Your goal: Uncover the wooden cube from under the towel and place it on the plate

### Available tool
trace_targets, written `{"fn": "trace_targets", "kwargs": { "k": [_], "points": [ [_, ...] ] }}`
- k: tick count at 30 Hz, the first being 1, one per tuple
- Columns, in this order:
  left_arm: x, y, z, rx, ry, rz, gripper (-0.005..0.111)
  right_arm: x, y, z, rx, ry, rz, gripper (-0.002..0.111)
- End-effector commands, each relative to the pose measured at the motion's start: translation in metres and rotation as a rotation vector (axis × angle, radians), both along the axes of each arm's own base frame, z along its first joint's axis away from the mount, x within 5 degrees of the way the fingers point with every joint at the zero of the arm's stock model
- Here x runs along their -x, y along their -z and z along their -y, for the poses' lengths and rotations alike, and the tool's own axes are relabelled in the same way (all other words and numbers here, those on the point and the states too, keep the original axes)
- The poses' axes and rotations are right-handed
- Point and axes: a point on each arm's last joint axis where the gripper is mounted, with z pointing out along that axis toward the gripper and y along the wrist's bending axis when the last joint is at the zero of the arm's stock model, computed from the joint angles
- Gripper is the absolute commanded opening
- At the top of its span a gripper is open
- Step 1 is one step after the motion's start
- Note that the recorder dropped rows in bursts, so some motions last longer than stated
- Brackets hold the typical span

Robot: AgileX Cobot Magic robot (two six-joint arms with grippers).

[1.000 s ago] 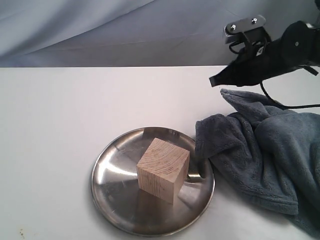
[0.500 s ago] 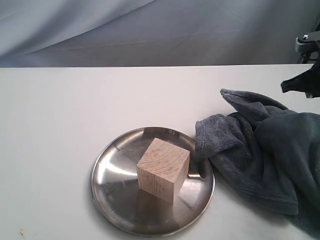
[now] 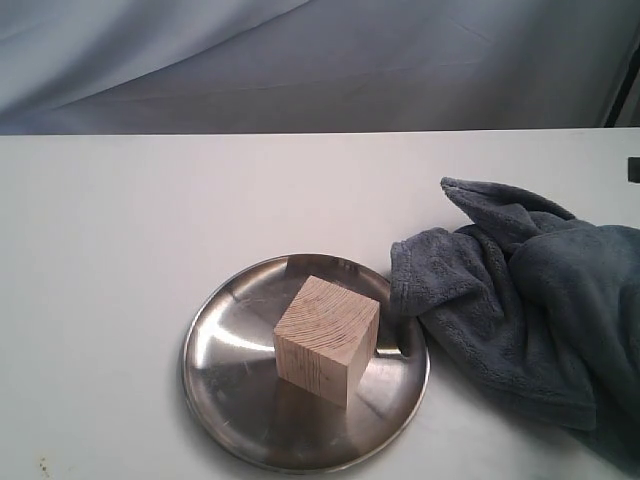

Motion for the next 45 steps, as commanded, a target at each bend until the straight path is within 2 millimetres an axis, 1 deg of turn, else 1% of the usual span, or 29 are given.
{"fn": "trace_targets", "kwargs": {
  "k": [1,4,9,10,11,12,14,19,25,34,41,45],
  "points": [
    [0.000,0.001,0.000,0.007,-0.002,0.005,0.000,0.033,-0.007,-0.004,0.015,-0.006,0.119,0.000],
    [0.000,0.001,0.000,0.007,-0.002,0.005,0.000,0.054,-0.015,-0.007,0.017,-0.003,0.169,0.000],
    [0.000,0.001,0.000,0.007,-0.002,0.005,0.000,0.096,-0.054,-0.012,0.025,0.010,0.324,0.000],
    [0.000,0.001,0.000,0.007,-0.002,0.005,0.000,0.108,-0.064,-0.014,0.028,0.013,0.373,0.000],
    [0.000,0.001,0.000,0.007,-0.002,0.005,0.000,0.115,-0.070,-0.015,0.022,0.017,0.400,0.000],
    [0.000,0.001,0.000,0.007,-0.002,0.005,0.000,0.127,-0.079,-0.016,0.018,0.020,0.456,0.000],
    [0.000,0.001,0.000,0.007,-0.002,0.005,0.000,0.149,-0.092,-0.019,0.014,0.024,0.530,0.000],
    [0.000,0.001,0.000,0.007,-0.002,0.005,0.000,0.187,-0.105,-0.025,0.018,0.026,0.625,0.000],
    [0.000,0.001,0.000,0.007,-0.002,0.005,0.000,0.228,-0.109,-0.030,0.027,0.028,0.698,0.000],
    [0.000,0.001,0.000,0.009,-0.003,0.005,0.000,0.285,-0.099,-0.037,0.035,0.033,0.769,0.000],
    [0.000,0.001,0.000,0.007,-0.002,0.005,0.000,0.286,-0.086,-0.037,0.018,0.043,0.625,0.000],
    [0.000,0.001,0.000,0.007,-0.002,0.005,0.000,0.281,-0.080,-0.037,0.014,0.041,0.625,0.000]
  ]
}}
